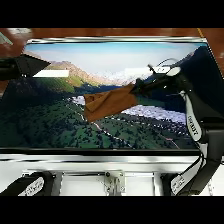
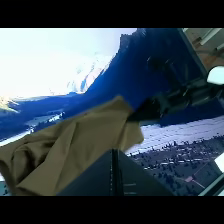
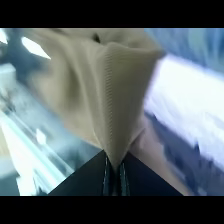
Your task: Fold the shirts.
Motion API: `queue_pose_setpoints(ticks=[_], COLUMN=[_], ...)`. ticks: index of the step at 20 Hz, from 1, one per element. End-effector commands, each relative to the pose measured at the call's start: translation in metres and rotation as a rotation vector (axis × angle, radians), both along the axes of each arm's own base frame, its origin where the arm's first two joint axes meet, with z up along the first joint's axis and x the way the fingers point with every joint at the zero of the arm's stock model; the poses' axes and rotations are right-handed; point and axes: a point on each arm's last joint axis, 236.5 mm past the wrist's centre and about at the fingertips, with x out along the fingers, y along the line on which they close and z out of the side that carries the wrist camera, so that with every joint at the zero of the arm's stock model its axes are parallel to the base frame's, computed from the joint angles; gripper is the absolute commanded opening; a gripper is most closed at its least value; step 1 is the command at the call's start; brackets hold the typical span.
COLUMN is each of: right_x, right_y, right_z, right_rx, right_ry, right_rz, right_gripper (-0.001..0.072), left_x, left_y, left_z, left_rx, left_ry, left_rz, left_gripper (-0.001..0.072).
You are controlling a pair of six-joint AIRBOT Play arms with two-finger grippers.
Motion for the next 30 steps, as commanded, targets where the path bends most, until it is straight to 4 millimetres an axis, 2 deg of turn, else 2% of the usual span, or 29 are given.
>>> queue_pose_setpoints(ticks=[1,2,4,7,8,11,12,14,16,17,18,21,25,27,30], right_x=[0.046,0.049,0.039,-0.001,-0.015,-0.054,-0.068,-0.112,-0.171,-0.193,-0.207,-0.238,-0.278,-0.305,-0.320], right_y=[-0.067,-0.103,-0.182,-0.286,-0.310,-0.364,-0.380,-0.410,-0.433,-0.444,-0.453,-0.458,-0.445,-0.445,-0.427], right_z=[0.087,0.099,0.109,0.119,0.128,0.158,0.158,0.139,0.111,0.100,0.095,0.070,0.026,0.002,-0.030], right_rx=[0.062,0.056,0.033,-0.035,-0.052,-0.102,-0.140,-0.250,-0.375,-0.432,-0.465,-0.476,-0.447,-0.498,-0.458], right_ry=[-0.206,-0.207,-0.157,-0.077,-0.072,-0.109,-0.092,0.032,0.240,0.319,0.361,0.481,0.649,0.725,0.780], right_rz=[-0.123,-0.180,-0.313,-0.495,-0.543,-0.655,-0.687,-0.721,-0.717,-0.726,-0.749,-0.768,-0.745,-0.764,-0.806], right_gripper=[0.0074,0.0074,0.0074,0.0074,0.0073,0.0074,0.0074,0.0074,0.0074,0.0074,0.0074,0.0074,0.0074,0.0074,0.0074], left_x=[-0.002,-0.003,-0.004,-0.006,-0.005,0.000,0.002,0.001,-0.001,-0.002,-0.002,-0.002,-0.002,-0.002,0.000], left_y=[-0.012,-0.014,-0.018,-0.022,-0.022,-0.021,-0.022,-0.027,-0.032,-0.034,-0.034,-0.034,-0.034,-0.034,-0.034], left_z=[0.003,0.003,0.003,0.003,0.003,0.000,-0.002,-0.004,-0.004,-0.004,-0.004,-0.004,-0.004,-0.004,-0.007], left_rx=[-0.008,-0.017,-0.028,-0.028,-0.028,-0.033,-0.039,-0.038,-0.037,-0.037,-0.037,-0.037,-0.037,-0.037,-0.037], left_ry=[-0.009,0.001,0.014,0.014,0.012,0.017,0.026,0.032,0.033,0.033,0.033,0.033,0.034,0.033,0.041], left_rz=[-0.018,-0.019,-0.023,-0.033,-0.032,-0.022,-0.020,-0.033,-0.047,-0.051,-0.054,-0.053,-0.053,-0.053,-0.052], left_gripper=[0.0041,0.0041,0.0041,0.0041,0.0041,0.0041,0.0041,0.0041,0.0041,0.0041,0.0041,0.0041,0.0041,0.0041,0.0041])
